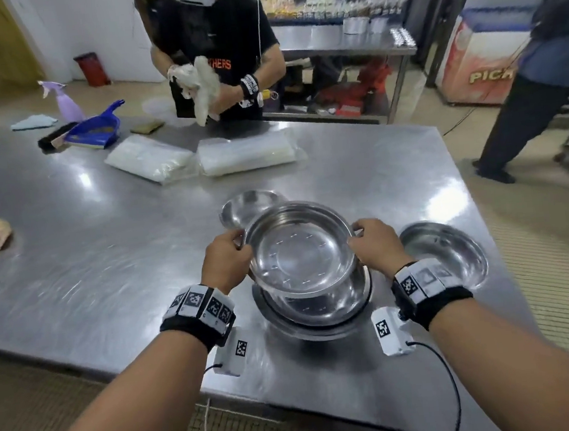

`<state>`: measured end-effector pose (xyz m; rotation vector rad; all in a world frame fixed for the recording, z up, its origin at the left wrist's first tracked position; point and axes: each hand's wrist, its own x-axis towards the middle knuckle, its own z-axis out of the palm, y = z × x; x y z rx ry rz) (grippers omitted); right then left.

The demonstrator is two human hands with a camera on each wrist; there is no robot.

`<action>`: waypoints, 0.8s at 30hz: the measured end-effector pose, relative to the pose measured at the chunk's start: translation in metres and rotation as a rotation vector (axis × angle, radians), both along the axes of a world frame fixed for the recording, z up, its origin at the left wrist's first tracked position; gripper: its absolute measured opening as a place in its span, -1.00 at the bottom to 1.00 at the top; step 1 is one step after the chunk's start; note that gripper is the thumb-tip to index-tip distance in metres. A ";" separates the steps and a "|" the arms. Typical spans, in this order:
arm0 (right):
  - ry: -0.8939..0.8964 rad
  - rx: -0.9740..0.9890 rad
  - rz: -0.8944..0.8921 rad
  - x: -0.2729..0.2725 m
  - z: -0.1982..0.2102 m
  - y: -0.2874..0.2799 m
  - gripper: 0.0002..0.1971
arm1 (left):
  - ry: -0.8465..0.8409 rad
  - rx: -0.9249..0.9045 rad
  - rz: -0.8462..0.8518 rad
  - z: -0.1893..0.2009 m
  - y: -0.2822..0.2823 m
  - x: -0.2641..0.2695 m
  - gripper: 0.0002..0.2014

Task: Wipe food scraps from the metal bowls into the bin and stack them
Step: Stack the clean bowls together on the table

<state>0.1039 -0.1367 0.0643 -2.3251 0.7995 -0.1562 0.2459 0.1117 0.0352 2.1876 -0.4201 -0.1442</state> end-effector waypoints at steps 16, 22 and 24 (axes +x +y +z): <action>0.082 0.071 -0.092 -0.056 -0.047 -0.010 -0.76 | 0.003 0.180 -0.052 -0.038 -0.021 -0.043 -0.62; 0.119 0.016 -0.085 -0.055 -0.058 -0.004 -0.82 | -0.052 0.212 -0.105 -0.045 -0.019 -0.040 -0.66; 0.107 0.021 -0.101 -0.055 -0.061 -0.002 -0.84 | -0.066 0.224 -0.120 -0.047 -0.018 -0.037 -0.71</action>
